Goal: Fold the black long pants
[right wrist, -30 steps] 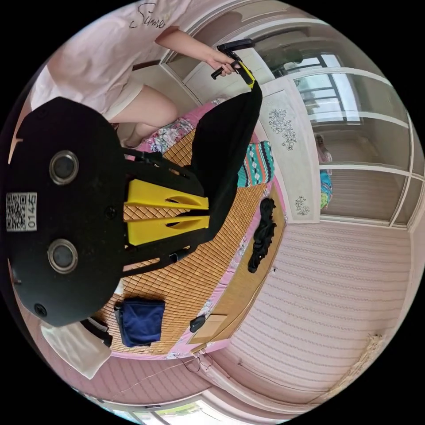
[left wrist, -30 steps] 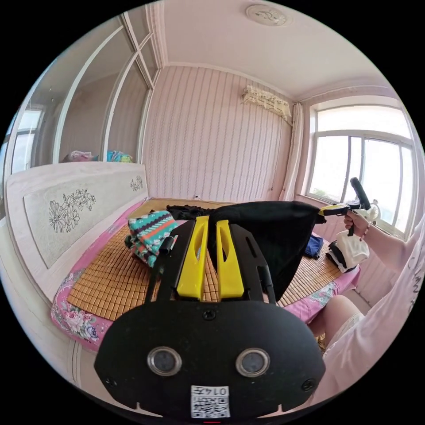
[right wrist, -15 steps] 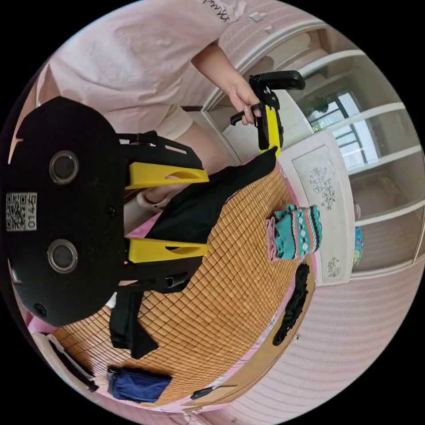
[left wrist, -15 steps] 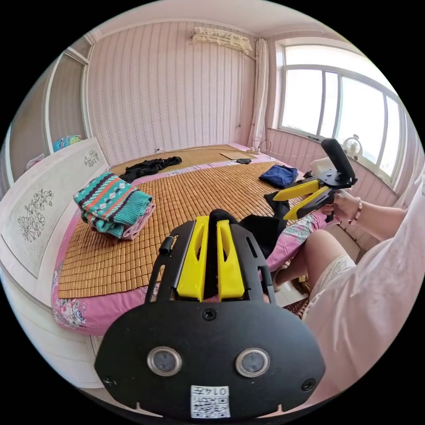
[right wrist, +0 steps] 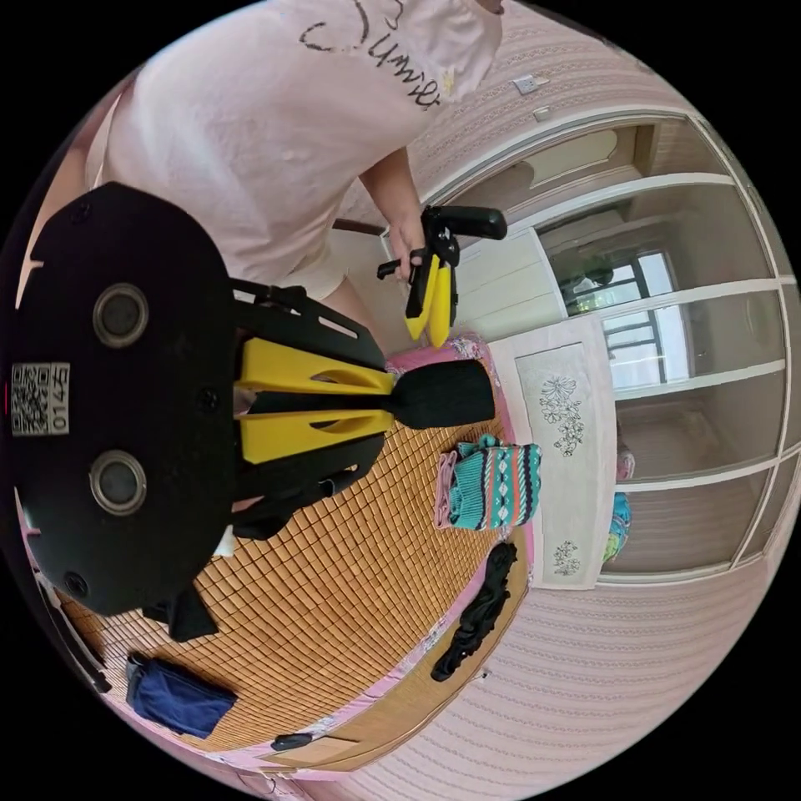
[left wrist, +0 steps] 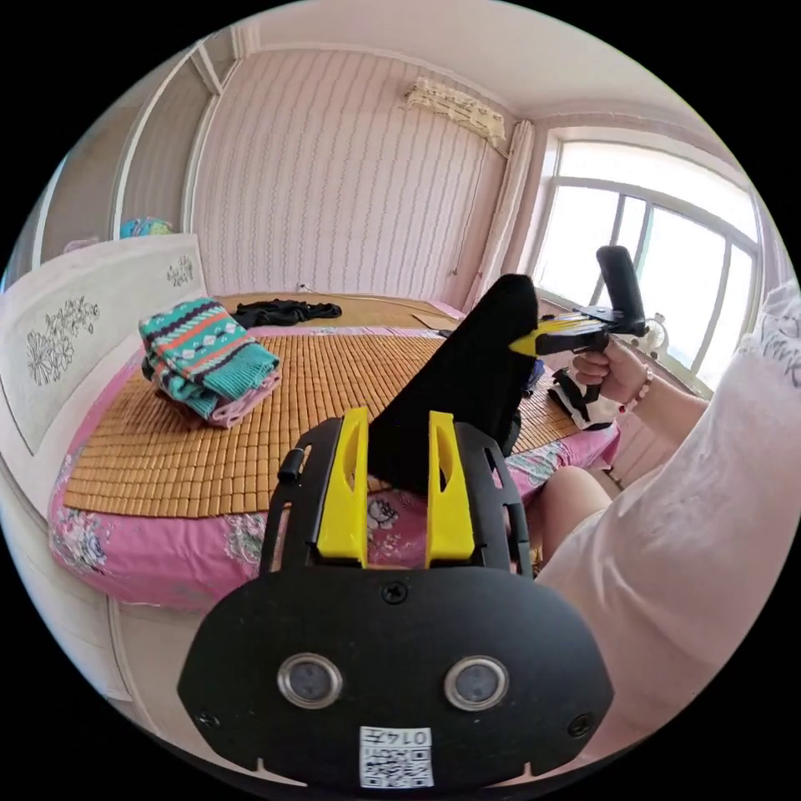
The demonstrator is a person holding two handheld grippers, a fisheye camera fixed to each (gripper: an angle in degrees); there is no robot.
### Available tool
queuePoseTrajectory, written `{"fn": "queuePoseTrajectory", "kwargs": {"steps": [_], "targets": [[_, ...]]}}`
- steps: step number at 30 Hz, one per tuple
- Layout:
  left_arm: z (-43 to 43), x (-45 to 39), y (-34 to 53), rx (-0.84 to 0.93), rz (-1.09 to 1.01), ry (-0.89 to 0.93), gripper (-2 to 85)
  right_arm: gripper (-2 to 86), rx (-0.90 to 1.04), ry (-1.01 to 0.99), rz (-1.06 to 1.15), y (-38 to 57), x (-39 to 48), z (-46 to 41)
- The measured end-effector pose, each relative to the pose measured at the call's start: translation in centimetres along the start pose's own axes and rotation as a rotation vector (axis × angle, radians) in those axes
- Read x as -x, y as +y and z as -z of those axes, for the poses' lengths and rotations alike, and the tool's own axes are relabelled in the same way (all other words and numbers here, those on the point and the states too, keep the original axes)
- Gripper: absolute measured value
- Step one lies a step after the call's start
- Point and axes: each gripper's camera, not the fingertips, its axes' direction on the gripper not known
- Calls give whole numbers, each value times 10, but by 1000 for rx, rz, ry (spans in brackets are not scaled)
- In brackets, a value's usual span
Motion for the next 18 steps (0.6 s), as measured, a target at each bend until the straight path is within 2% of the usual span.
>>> {"fn": "queuePoseTrajectory", "kwargs": {"steps": [4, 6, 10, 12, 14, 16, 18], "targets": [[-31, -3, 20, 53, 46, 80, 158, 12, -47, -35, 22, 20, 4, 46], [-53, -6, 20, 41, 61, 192, 180, 12, -46, -47, 45, 26, 8, 64], [-81, -20, 9, 21, -14, 355, 196, 12, -10, -118, 133, 34, 23, 98], [-92, -32, 2, 18, -66, 502, 205, 13, 8, -129, 167, 35, 29, 110], [-95, -43, 1, 13, -109, 555, 207, 13, 15, -114, 184, 35, 35, 125], [-95, -50, 3, 8, -128, 590, 200, 13, 8, -106, 184, 36, 37, 134], [-87, -57, 10, -31, -159, 641, 116, 13, 2, -87, 167, 38, 36, 140]]}}
